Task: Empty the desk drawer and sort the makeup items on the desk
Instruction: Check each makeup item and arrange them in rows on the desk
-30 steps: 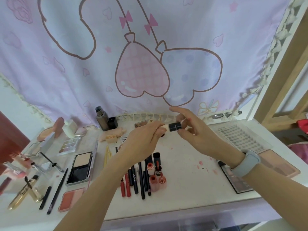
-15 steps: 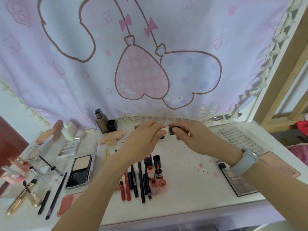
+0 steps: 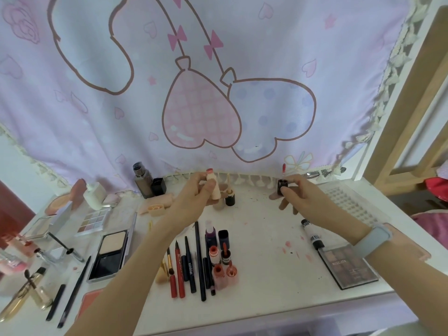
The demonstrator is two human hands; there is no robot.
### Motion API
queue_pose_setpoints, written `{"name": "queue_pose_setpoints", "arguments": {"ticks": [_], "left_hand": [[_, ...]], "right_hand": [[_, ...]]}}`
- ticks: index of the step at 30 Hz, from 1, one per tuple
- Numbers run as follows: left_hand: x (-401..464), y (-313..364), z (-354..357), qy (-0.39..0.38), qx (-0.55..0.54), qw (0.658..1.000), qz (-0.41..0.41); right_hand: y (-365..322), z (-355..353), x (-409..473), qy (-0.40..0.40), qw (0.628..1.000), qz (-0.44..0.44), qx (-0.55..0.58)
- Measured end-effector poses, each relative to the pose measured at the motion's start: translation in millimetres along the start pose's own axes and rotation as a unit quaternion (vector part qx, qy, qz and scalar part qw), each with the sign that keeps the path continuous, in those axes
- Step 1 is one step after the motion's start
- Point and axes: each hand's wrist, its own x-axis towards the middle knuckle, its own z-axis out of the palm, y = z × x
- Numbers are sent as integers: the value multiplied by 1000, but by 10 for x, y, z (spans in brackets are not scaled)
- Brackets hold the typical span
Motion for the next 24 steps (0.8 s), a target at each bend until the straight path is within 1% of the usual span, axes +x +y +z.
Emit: {"name": "queue_pose_setpoints", "arguments": {"ticks": [1,2,4,5,10,12,16,18,20,22,24], "left_hand": [[4,-10,31,-9,11,1000,3],[16,-22,55,-20,56,998,14],[53,-49,93,-32,168,985,28],[70,-56,109,-36,200,979,30],[121,-76,216,-115,281,952,43],[143,-83,250,-137,335,931,52],[165,-90,308,-196,467,860,66],[159,-100,352,-214,511,830,68],[151,-118,391,-226,529,816,59],[141,-132,409,-229,538,810,46],[133,-142,413,-225,549,804,50]], "right_hand": [[42,25,-16,5,1000,11,20],[88,47,-31,10,1000,12,4],[163,99,-61,21,998,2,-65],[197,129,-77,24,996,-1,-84],[327,272,-133,-3,992,5,-126],[345,304,-146,-27,986,0,-166],[376,406,-152,-63,972,-16,-225],[398,464,-140,-79,965,-22,-249],[396,504,-134,-97,962,-18,-255],[392,530,-136,-114,962,-13,-249],[390,544,-140,-130,960,-13,-247]]}}
